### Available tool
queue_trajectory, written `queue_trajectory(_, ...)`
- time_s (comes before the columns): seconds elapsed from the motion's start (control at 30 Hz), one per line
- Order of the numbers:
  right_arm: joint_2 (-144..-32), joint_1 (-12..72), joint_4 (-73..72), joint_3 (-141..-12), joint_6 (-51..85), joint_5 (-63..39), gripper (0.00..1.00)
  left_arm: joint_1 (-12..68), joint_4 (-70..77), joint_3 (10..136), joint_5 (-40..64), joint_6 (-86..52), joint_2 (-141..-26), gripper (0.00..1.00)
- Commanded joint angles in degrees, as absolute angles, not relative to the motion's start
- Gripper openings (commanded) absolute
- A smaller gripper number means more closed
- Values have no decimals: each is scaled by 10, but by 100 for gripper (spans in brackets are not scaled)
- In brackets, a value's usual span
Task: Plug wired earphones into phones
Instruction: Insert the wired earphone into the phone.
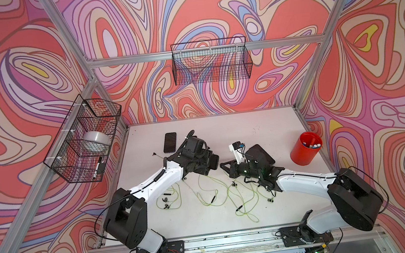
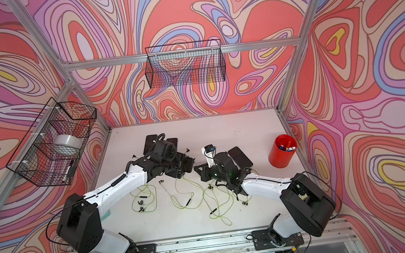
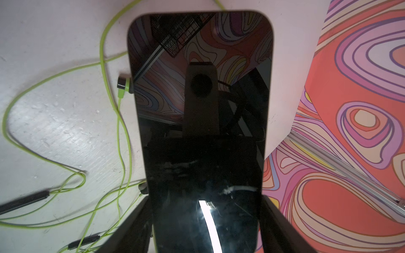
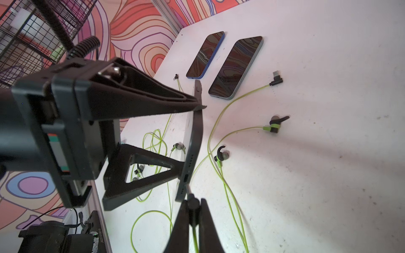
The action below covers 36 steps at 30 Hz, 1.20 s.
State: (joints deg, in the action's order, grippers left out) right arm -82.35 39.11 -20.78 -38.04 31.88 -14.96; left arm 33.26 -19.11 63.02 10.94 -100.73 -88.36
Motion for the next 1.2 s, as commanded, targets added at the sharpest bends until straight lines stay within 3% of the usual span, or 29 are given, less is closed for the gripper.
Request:
queue_trajectory(0.0,-821,395,-212,-394,319,-138,0,328,-156,626,118,-1005,-871,0)
queue_trajectory(0.87,-844,395,-199,-419,322,-111,0,338,-123,621,135,-1009,-882,0)
queue_trajectory(1.17,-792,395,-170,-400,309,-81,0,337,-120,621,121,-1012,-882,0)
